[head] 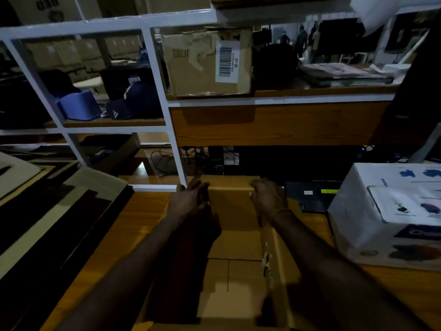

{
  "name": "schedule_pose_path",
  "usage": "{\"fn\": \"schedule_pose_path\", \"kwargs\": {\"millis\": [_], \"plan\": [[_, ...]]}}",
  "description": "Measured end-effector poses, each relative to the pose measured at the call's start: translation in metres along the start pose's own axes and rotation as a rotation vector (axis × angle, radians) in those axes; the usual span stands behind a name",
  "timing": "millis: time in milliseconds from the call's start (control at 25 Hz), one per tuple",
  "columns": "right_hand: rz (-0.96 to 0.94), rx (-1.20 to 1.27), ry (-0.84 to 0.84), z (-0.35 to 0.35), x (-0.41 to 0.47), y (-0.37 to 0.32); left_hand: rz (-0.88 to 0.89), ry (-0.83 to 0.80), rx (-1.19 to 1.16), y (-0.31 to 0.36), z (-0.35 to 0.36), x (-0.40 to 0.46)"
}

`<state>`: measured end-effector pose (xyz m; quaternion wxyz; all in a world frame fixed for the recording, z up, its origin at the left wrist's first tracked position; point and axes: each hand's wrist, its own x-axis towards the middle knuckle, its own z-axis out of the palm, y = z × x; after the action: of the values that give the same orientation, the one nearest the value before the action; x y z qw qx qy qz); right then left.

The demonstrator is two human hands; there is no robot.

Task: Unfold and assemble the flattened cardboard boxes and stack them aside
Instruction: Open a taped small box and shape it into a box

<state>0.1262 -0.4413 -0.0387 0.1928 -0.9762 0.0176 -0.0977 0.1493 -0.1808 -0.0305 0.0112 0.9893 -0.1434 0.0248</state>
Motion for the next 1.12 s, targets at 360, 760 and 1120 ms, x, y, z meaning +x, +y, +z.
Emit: {"fn": "schedule_pose_path", "kwargs": {"millis": [360, 760, 1120], "plan": [[0.174, -0.036, -0.192, -0.009, -0.091, -0.014, 0.039, -0.095, -0.146, -0.006, 0.004, -0.059], [0.301, 0.062, -0.46, -0.051, -0.213, -0.05, 0.027, -0.175, -0.414, 0.001, 0.0, -0.168], [0.281, 0.063, -0.377, -0.081, -0.319, -0.092, 0.048, -0.506, -0.766, 0.009, -0.055, -0.267]]}}
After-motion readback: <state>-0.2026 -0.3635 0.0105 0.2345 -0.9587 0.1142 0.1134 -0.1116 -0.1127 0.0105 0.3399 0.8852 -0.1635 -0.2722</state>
